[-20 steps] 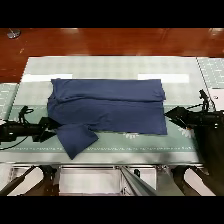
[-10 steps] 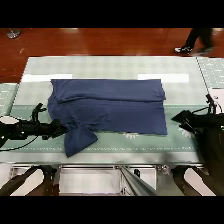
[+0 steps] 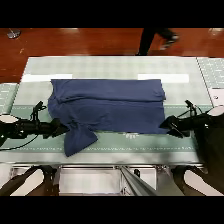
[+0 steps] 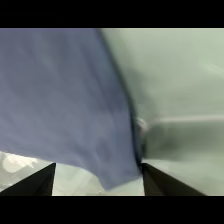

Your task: Fold the shirts.

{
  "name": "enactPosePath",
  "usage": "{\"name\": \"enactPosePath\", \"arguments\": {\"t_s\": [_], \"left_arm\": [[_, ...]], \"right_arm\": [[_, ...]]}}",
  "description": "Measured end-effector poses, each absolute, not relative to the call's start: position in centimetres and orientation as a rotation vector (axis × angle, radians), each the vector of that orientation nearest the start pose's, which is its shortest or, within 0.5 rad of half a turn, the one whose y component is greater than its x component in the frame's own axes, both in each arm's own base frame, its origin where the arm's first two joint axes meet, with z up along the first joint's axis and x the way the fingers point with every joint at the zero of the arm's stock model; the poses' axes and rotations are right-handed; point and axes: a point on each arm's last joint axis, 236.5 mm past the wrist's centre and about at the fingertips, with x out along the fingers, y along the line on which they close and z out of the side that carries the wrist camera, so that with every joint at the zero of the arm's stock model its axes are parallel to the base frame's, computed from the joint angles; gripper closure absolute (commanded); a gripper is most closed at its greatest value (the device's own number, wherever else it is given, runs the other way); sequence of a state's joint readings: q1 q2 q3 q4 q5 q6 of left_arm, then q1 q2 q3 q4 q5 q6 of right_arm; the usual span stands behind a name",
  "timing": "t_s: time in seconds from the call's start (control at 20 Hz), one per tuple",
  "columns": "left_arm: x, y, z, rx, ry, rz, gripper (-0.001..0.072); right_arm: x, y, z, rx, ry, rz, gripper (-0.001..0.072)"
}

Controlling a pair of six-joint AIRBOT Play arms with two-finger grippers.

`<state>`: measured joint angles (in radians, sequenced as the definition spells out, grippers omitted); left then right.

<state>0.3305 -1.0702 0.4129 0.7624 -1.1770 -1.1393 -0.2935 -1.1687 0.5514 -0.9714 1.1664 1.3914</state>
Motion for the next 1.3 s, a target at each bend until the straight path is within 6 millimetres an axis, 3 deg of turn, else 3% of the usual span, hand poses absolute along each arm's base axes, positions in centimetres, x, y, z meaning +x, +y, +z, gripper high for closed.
{"name": "enactPosePath", "arguments": {"t_s": [0.05, 0.1, 0.15, 0.35, 0.55, 0.8, 1.05, 1.3], "left_arm": [[22.0, -9.1, -8.4, -0.818, 1.448, -0.336, 0.068], [22.1, -9.1, -8.3, -0.817, 1.447, -0.337, 0.0679], [22.3, -9.1, -8.2, -0.813, 1.441, -0.338, 0.068], [25.1, -8.3, -5.8, -0.768, 1.37, -0.364, 0.068], [30.2, -6.6, -2.1, -0.713, 1.249, -0.356, 0.068], [37.9, -5.9, 0.2, -0.708, 1.149, -0.351, 0.068], [45.5, -4.9, -0.1, -0.764, 1.123, -0.314, 0.0679], [49.8, -4.6, -2.1, -0.814, 1.138, -0.288, 0.068]], "right_arm": [[23.6, 6.4, -9.9, 0.761, 1.582, 0.137, 0.0338], [24.3, 6.8, -10.2, 0.748, 1.577, 0.15, 0.0679], [24.7, 7.1, -10.3, 0.716, 1.575, 0.17, 0.0694], [27.8, 8.6, -7.6, 0.689, 1.519, 0.284, 0.0694], [32.4, 7.3, -3.9, 0.673, 1.406, 0.31, 0.0694], [37.9, 6.6, -1.6, 0.687, 1.327, 0.339, 0.0694], [43.2, 5.7, -1.8, 0.733, 1.287, 0.321, 0.0694], [46.8, 5.3, -3.4, 0.766, 1.285, 0.302, 0.0693]]}}
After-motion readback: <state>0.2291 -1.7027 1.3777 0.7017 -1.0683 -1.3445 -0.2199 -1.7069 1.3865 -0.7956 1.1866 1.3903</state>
